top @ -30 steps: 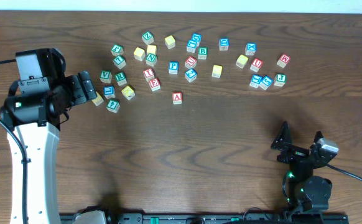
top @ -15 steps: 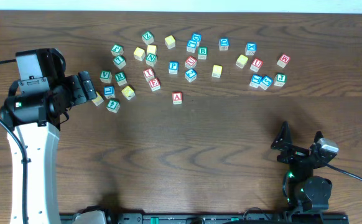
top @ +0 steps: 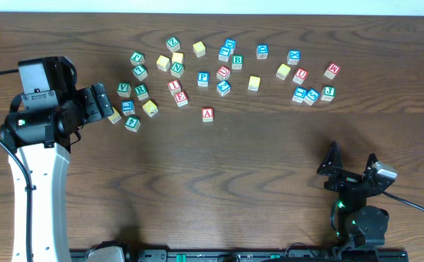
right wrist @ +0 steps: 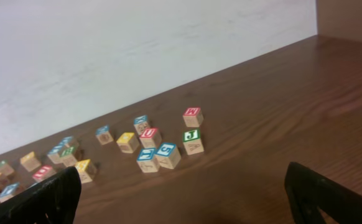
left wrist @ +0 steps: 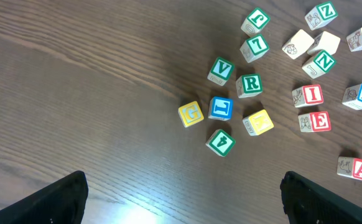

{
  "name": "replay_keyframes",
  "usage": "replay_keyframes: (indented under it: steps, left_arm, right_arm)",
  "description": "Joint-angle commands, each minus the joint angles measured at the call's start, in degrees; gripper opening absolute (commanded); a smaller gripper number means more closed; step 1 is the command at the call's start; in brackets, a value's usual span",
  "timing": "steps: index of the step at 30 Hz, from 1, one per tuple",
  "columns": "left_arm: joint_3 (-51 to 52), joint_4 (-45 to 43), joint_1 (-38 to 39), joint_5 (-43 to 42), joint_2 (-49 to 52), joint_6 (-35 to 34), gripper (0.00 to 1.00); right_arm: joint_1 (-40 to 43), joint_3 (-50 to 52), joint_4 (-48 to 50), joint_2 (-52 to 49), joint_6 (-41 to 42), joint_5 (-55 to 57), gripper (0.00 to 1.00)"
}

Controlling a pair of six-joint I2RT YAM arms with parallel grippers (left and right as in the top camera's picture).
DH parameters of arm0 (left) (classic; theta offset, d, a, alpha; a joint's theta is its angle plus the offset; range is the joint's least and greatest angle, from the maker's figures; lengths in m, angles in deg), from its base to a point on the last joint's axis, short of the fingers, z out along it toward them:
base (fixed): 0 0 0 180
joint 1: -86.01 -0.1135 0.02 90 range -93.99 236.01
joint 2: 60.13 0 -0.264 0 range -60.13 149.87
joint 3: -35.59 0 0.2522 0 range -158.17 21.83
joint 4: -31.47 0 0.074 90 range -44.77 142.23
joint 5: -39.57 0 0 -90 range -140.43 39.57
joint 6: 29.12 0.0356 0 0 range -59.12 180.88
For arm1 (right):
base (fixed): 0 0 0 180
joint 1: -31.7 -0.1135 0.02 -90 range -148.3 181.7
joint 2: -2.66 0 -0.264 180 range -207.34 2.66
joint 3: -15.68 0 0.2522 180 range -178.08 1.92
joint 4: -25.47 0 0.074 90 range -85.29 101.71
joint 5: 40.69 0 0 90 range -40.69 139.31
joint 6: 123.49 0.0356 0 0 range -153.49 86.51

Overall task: Spell out AI2
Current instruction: 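Retract the left gripper to the left side of the table, then move the right gripper over the blocks toward the red I block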

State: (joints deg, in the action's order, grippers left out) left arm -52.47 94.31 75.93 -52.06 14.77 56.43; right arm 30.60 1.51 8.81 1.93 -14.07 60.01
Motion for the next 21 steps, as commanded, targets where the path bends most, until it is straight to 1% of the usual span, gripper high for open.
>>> replay_keyframes:
  steps: [1, 3, 5, 8, 12, 18, 21]
  left_arm:
    - [-0.2, 0.2, -0.2, -0.7, 0.3, 0.3, 0.98]
    - [-0.2, 0.2, -0.2, -0.7, 0.3, 0.3, 0.98]
    - [-0.2, 0.2, -0.2, -0.7, 0.3, 0.3, 0.97]
    - [-0.2, 0.2, -0.2, -0.7, 0.3, 0.3, 0.98]
    - [-0.2, 0.2, -0.2, -0.7, 0.3, 0.3, 0.98]
    - [-0.2, 0.2, -0.2, -0.7, 0.3, 0.3, 0.98]
    - [-0.2, 0.2, -0.2, -0.7, 0.3, 0.3, 0.98]
  right_arm:
    - [-0.3, 0.1, 1.7, 0.2, 2.3, -0.9, 0.99]
    - [-0.3, 0.1, 5.4, 0.2, 1.3, -4.7, 0.99]
    - [-0.3, 0.1, 7.3, 0.2, -3.7, -9.7, 0.99]
    - [-0.3, -1.3, 4.6, -0.5, -4.7, -11.5, 0.99]
    - [-0.3, -6.5, 0.1, -4.6, -5.0, -11.7, 0.99]
    - [-0.3, -21.9, -9.4, -18.6, -7.5, -14.9, 0.99]
    - [-0.3, -32.5, -16.4, -29.0, -8.8, -15.5, 0.99]
